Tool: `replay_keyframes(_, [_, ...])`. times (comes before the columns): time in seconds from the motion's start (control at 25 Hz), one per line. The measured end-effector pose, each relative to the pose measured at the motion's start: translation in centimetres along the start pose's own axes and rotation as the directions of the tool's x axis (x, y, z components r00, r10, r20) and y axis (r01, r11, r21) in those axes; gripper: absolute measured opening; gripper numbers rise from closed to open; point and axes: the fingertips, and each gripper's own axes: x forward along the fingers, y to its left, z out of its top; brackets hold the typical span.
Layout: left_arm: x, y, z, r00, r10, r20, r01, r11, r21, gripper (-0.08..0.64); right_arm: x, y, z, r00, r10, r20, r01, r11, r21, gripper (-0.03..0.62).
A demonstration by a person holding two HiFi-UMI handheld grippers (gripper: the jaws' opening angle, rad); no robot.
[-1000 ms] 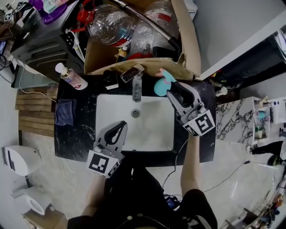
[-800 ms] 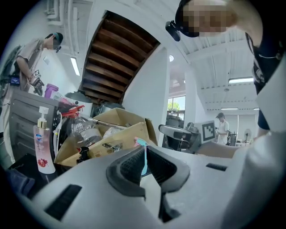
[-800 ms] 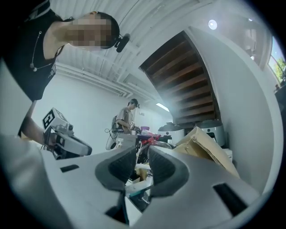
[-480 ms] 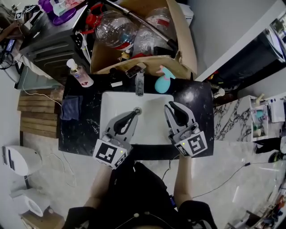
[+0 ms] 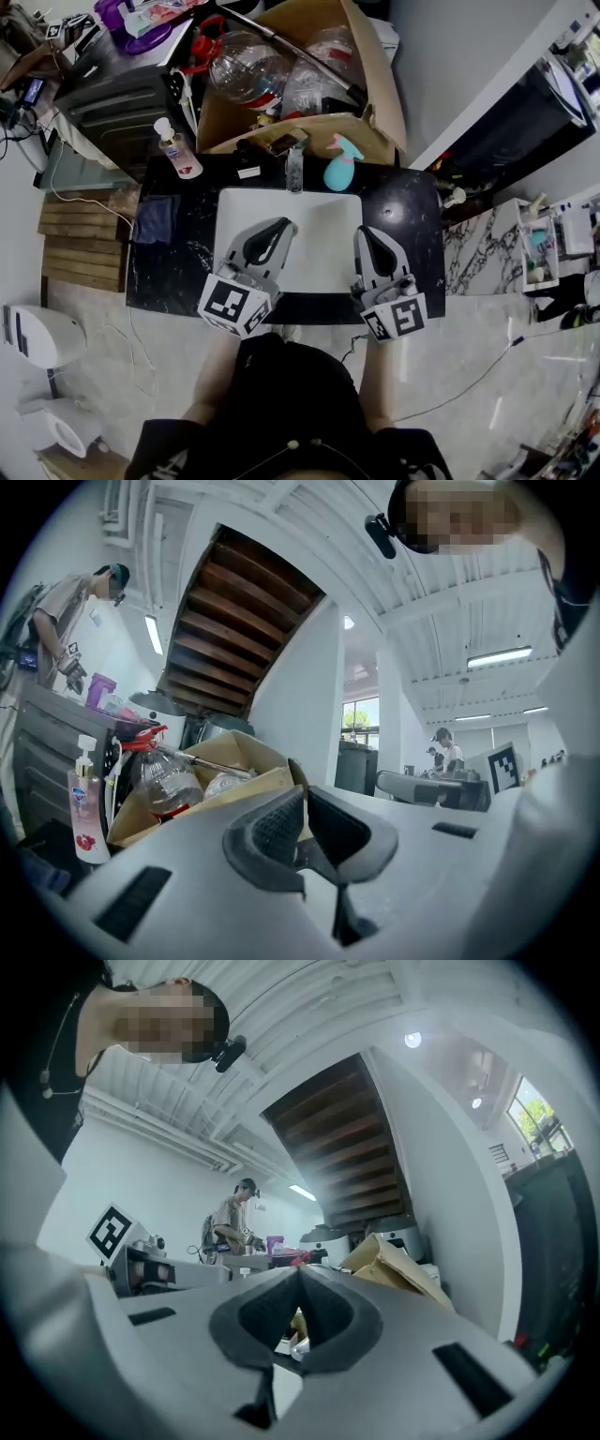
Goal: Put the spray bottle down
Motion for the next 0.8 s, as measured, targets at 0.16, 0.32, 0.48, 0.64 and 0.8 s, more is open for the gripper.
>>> replay_keyframes(0.16, [-0.3, -0.4, 0.5, 1.0, 0.0, 0.016, 0.0, 1.0, 0.012, 0.018, -0.8, 0.1, 0.6, 0.997, -0.075, -0.018, 0.075, 0.997, -0.003, 0.003])
replay_keyframes(0.32, [-0.6, -0.5, 0.8, 1.0, 0.003, 0.023, -0.004, 1.0, 0.027, 0.017, -1.1, 0.8, 0.7, 0.993, -0.109, -0.038, 0.108, 0.994, -0.022, 0.003])
replay_keyframes(0.48, [-1.0, -0.6, 0.7, 1.0, 0.005, 0.021, -0.005, 1.0, 0.025, 0.018, -1.4, 1.2, 0.2, 0.99, -0.119, -0.075, 0.12, 0.993, 0.011, 0.003])
replay_keyframes(0.64, [-1.2, -0.8, 0.5, 1.0, 0.005, 0.015, -0.005, 1.0, 0.016, 0.018, -1.9, 0.5, -0.1, 0.986, -0.137, -0.098, 0.14, 0.99, 0.025, 0.003])
replay_keyframes(0.8, [-1.0, -1.2, 0.5, 1.0, -0.002, 0.016, 0.001, 1.0, 0.022, 0.018, -2.1, 0.0, -0.2, 0.984, -0.144, -0.107, 0.148, 0.989, 0.027, 0.003])
